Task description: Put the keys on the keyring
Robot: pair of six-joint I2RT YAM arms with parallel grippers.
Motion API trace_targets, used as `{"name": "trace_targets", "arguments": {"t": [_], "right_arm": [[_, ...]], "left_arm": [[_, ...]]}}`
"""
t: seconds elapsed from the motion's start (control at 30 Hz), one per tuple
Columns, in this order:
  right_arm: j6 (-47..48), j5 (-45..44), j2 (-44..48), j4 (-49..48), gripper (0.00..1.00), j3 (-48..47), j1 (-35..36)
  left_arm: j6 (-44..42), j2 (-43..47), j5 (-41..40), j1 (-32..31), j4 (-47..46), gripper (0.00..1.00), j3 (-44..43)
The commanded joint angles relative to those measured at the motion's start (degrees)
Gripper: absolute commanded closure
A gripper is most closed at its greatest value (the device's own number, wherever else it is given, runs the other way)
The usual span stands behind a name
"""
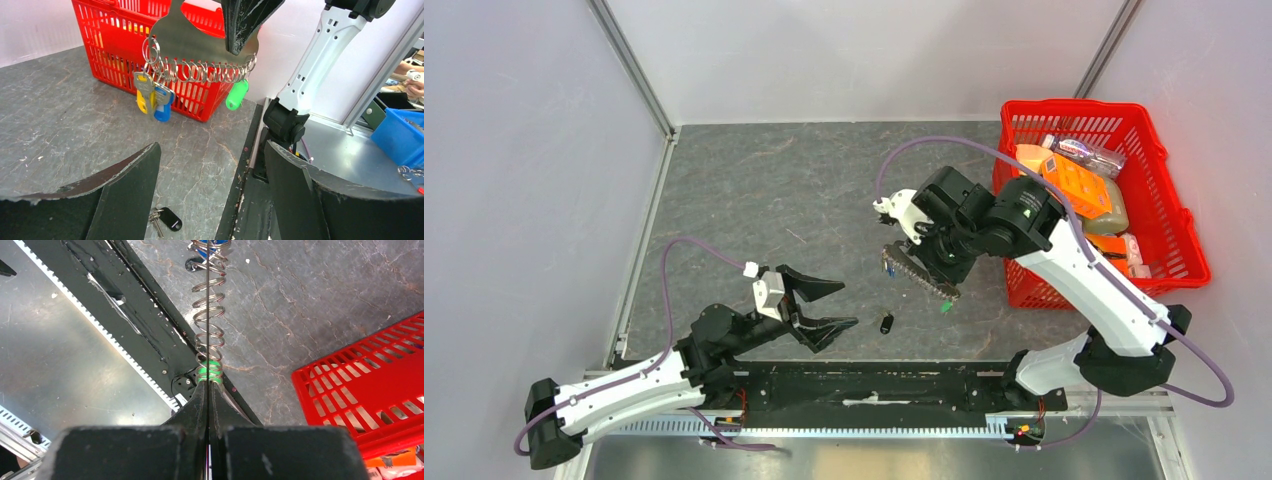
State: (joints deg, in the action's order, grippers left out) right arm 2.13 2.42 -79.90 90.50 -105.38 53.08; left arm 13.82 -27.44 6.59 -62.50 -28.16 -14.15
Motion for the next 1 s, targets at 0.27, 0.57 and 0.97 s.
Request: {"name": "trace_targets", "arguments": {"t": [0.27,0.57,0.97], "right_arm": [[-1.6,-2.7,-4.5,-6.1,1.0,0.5,3.6],[-3.2,-13.0,-3.7,-7.1,1.0,-0.6,3.4],[-0.6,3.6,-4.0,-4.5,1.0,-4.2,2.7]], "left_arm": [[0.2,-1.5,0.7,-0.2,-2.1,0.18,-0.5],[0.4,-1.2,0.9,-0.3,-2.3,0.18,-0.4],[0.6,-1.8,1.2,-0.2,-2.7,0.18,-0.3]]}}
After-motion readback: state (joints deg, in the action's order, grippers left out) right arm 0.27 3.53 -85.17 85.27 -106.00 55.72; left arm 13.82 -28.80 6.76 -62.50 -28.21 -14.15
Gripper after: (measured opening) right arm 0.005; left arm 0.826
